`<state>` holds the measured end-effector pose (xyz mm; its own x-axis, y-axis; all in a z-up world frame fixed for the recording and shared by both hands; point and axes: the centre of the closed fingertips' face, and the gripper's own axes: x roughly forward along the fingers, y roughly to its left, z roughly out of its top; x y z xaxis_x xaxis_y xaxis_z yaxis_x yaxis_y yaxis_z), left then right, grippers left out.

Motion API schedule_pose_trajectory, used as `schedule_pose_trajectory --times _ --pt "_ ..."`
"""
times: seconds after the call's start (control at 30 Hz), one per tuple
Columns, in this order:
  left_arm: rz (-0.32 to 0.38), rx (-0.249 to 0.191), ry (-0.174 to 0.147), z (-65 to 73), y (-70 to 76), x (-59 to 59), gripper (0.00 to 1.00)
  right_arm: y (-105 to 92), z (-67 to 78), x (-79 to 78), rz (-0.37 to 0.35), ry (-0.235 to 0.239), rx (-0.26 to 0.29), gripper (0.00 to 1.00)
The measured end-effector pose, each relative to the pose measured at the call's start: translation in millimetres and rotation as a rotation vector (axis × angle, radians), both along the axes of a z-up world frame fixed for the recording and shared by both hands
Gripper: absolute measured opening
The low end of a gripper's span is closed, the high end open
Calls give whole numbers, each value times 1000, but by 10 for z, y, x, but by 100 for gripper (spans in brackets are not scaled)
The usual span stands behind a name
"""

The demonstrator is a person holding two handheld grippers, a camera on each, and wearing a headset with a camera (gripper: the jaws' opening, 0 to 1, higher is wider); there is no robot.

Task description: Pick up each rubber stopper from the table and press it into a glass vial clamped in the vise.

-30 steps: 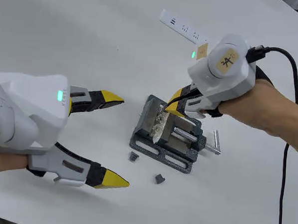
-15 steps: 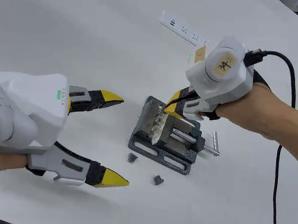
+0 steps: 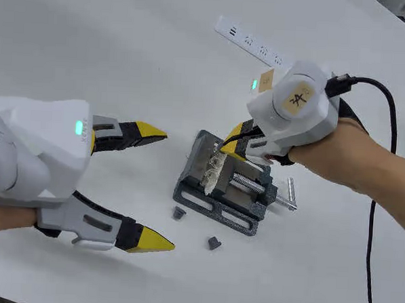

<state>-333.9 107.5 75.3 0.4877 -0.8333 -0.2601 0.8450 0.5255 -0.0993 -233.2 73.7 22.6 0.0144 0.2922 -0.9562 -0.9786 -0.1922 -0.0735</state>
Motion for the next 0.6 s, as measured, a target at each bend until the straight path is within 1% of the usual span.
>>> schedule_pose_trajectory --times 0.1,0.17,0.2,0.23,0.27,0.3,0.37,0.4,0.47,0.6 --pt "0 -2 1 5 -7 -8 82 -5 -4 -12 10 -35 19 0" --pt "-1 -3 3 12 -13 -16 82 -2 2 -6 -16 -46 50 0" --pt "-1 -3 3 20 -17 -20 82 -12 8 -14 -14 -50 61 0" --pt "-1 -4 5 25 -19 -24 82 -14 12 -8 3 -58 68 0" --pt "-4 -2 5 29 -21 -31 82 -14 15 5 -17 -48 72 0" --pt "-8 5 5 29 -21 -40 82 -11 14 23 -52 -36 77 0" --pt "-12 14 7 29 -17 -52 81 -11 14 17 -15 -47 82 0" --pt "-14 19 6 35 -12 -57 81 -2 18 10 -59 -37 97 0" --pt "-11 22 6 54 -2 -57 81 -11 20 10 -33 -51 104 0" --pt "-9 27 3 82 0 -59 81 -9 25 17 -45 -56 117 0"
